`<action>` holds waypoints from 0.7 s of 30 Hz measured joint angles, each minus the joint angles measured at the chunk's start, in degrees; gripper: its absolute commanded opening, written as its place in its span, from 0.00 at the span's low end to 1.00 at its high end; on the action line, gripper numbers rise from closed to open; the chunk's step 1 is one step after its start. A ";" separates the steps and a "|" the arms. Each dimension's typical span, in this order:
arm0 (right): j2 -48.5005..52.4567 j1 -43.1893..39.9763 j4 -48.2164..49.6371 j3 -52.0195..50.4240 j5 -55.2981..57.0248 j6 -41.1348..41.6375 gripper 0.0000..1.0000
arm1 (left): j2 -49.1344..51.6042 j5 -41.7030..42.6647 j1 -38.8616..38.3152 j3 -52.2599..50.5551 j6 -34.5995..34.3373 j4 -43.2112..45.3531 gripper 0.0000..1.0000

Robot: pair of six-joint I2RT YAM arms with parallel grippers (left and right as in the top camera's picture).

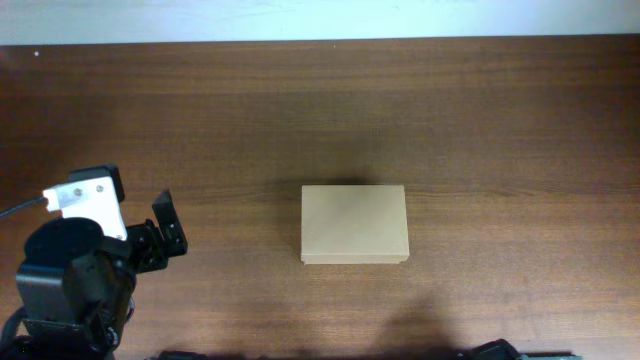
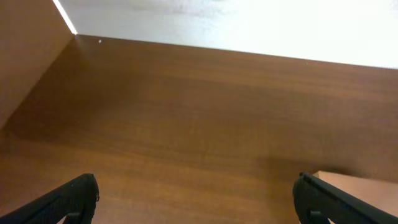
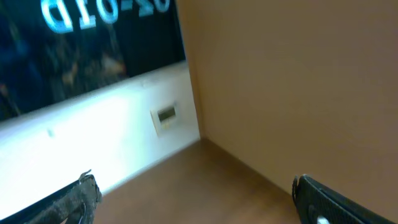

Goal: Pack container

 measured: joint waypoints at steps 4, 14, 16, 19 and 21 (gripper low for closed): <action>-3.30 -8.72 4.57 0.02 -6.54 0.02 0.99 | 0.00 0.00 0.02 0.00 0.00 -1.62 1.00; -14.01 -20.65 21.14 -2.71 -28.37 -0.09 0.99 | 0.00 0.00 0.00 0.04 0.00 -6.08 0.99; -17.27 -22.21 29.53 -8.70 -32.94 -1.09 0.99 | 0.00 0.00 0.00 0.04 0.00 -7.21 1.00; -21.99 -23.30 40.06 -19.80 -38.49 -2.38 0.99 | 0.00 0.00 0.00 0.07 0.00 -7.80 0.99; -25.77 -23.39 46.07 -29.31 -41.94 -2.93 0.99 | 0.00 -0.02 0.00 0.09 0.00 -7.82 1.00</action>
